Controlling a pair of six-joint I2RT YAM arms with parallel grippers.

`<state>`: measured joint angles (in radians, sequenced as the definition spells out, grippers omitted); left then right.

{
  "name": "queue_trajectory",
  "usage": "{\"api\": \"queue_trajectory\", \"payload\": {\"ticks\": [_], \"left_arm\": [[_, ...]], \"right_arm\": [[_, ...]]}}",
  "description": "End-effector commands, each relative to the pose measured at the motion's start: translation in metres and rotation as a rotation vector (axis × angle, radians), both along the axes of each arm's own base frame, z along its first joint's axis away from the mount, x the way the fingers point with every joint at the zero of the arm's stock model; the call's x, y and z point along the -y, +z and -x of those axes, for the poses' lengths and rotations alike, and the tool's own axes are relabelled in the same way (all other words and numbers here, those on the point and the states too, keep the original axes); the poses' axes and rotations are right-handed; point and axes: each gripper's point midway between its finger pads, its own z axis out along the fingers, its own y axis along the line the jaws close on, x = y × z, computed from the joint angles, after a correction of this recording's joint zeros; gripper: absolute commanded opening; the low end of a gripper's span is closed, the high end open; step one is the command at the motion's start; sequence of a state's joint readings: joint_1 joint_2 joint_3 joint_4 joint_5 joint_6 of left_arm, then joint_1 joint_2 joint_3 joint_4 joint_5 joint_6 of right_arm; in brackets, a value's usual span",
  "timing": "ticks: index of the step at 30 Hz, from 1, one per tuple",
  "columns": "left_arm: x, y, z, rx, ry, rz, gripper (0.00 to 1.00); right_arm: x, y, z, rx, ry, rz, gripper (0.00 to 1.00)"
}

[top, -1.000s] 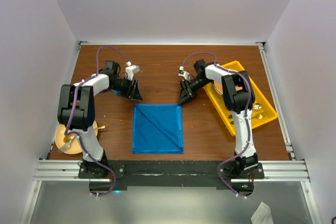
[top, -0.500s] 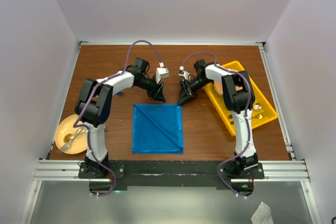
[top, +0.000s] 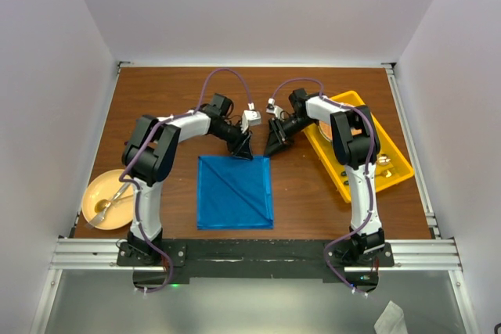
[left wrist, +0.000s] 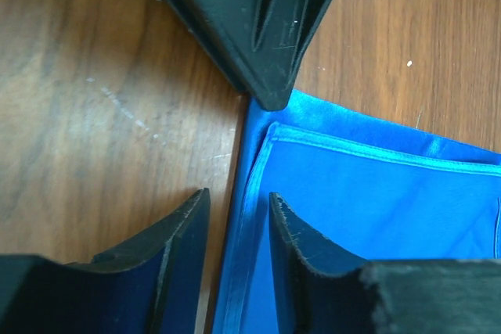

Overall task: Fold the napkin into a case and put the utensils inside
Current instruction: Pick up the upper triangle-folded napkin from the center of the board.

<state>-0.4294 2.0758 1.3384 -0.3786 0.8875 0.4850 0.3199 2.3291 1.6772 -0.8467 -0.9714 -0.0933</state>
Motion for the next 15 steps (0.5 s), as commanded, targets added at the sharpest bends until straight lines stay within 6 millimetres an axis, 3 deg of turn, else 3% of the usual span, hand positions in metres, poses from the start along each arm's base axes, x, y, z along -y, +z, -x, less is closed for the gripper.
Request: {"api": "queue_trajectory", "payload": {"ticks": [1,9,15], "left_arm": [[0.011,0.003,-0.002,0.045,-0.05,0.042,0.38],[0.014,0.002,0.003,0.049,-0.081,0.052,0.24],[0.014,0.012,0.002,0.11,-0.099,0.069,0.0]], "right_arm": [[-0.009,0.035,-0.006,0.053,-0.008,-0.069,0.33],[-0.01,0.035,-0.009,0.054,-0.018,-0.067,0.33],[-0.007,0.025,-0.016,0.088,-0.024,-0.02,0.45]]}}
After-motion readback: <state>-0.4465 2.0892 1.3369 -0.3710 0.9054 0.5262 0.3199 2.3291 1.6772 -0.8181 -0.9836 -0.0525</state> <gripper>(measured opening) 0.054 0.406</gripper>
